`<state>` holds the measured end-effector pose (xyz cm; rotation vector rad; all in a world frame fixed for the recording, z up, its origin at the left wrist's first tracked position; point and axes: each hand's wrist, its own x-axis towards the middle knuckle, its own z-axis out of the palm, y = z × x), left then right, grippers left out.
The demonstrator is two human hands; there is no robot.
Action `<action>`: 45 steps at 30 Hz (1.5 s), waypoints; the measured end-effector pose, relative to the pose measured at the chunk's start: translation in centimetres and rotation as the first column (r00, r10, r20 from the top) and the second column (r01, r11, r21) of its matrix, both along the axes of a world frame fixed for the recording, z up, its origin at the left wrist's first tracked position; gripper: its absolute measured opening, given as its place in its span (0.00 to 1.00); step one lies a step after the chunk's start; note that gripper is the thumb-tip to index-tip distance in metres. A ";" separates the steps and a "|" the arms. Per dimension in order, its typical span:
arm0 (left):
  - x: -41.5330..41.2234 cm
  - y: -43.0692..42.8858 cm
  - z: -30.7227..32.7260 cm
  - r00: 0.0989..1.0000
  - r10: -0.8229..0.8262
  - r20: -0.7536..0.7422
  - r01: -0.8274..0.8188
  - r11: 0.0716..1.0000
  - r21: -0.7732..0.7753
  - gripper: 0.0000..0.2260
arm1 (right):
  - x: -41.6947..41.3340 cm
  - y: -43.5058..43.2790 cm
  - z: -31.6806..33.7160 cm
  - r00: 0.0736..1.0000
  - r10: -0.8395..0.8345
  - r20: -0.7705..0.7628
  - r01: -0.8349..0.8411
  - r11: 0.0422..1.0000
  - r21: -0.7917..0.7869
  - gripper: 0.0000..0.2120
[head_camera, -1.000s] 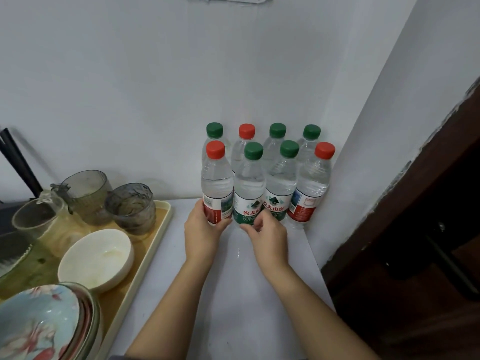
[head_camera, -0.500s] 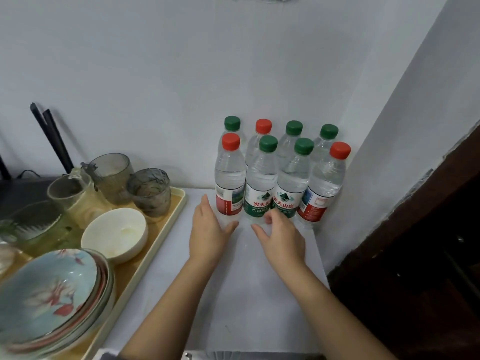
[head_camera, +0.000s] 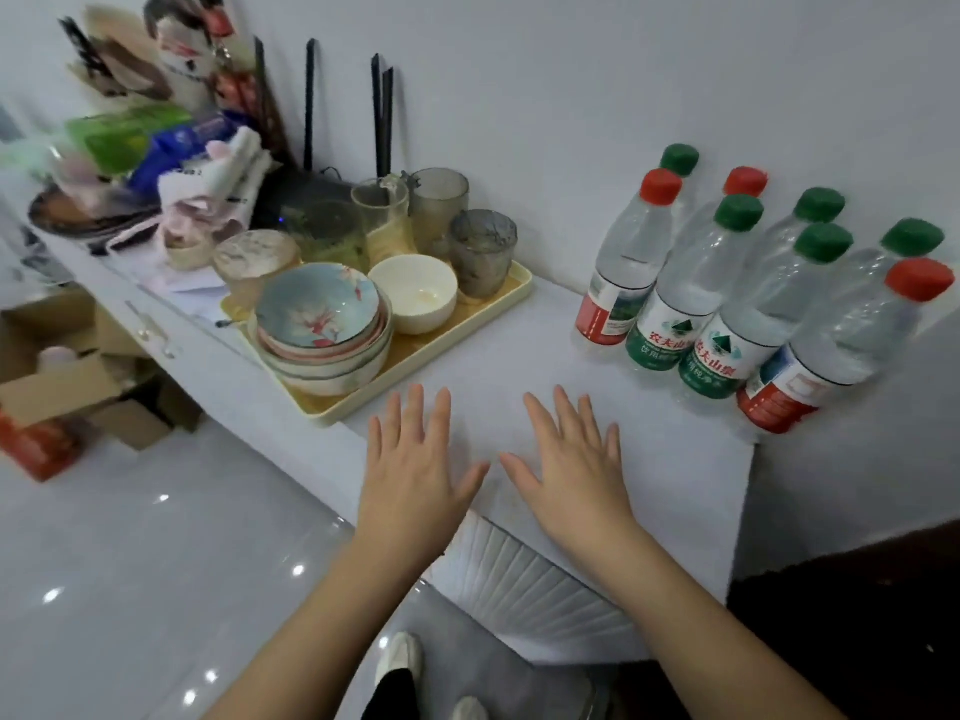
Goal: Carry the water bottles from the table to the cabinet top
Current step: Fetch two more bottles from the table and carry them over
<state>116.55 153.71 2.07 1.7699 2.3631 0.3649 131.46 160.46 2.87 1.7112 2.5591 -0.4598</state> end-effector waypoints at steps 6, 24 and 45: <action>-2.8 -9.1 -0.4 0.963 0.266 0.048 -0.266 0.964 -0.019 0.35 | -5.6 -4.3 -0.3 0.943 0.333 -0.005 -0.333 0.943 0.024 0.33; -10.0 -33.5 -4.3 0.526 0.846 0.084 -0.809 0.528 -0.256 0.34 | -22.4 -22.1 -3.8 0.490 0.869 0.072 -0.853 0.494 -0.168 0.34; -14.4 -63.3 -6.9 -0.196 0.975 0.101 -0.927 -0.151 -0.342 0.33 | -39.3 -54.7 -7.6 -0.255 0.961 0.106 -0.951 -0.230 -0.206 0.35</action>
